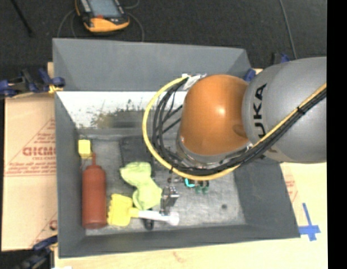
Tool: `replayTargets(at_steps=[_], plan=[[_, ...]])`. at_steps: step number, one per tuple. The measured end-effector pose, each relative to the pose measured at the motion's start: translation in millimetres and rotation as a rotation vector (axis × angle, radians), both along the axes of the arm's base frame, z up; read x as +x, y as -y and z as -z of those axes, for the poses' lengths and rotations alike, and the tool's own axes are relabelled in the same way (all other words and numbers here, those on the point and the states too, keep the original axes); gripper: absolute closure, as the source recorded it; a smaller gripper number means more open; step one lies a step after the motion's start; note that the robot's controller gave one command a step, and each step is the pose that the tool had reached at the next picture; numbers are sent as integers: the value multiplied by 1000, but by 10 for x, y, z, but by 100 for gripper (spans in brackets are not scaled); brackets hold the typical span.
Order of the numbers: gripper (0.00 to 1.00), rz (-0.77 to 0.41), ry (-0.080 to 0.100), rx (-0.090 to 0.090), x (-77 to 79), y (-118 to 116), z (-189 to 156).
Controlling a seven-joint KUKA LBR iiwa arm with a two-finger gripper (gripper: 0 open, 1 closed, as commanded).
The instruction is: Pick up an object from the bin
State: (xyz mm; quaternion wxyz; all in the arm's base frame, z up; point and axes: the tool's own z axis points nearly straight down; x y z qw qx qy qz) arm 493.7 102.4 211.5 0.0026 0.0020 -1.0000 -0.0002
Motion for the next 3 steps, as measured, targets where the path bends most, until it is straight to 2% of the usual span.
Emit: replayTargets(at_steps=[1,2,3], plan=[[0,3,8,1,17,5,-36],[0,-72,13,0,37,-101,344],[0,-102,13,2,179,-166,997]])
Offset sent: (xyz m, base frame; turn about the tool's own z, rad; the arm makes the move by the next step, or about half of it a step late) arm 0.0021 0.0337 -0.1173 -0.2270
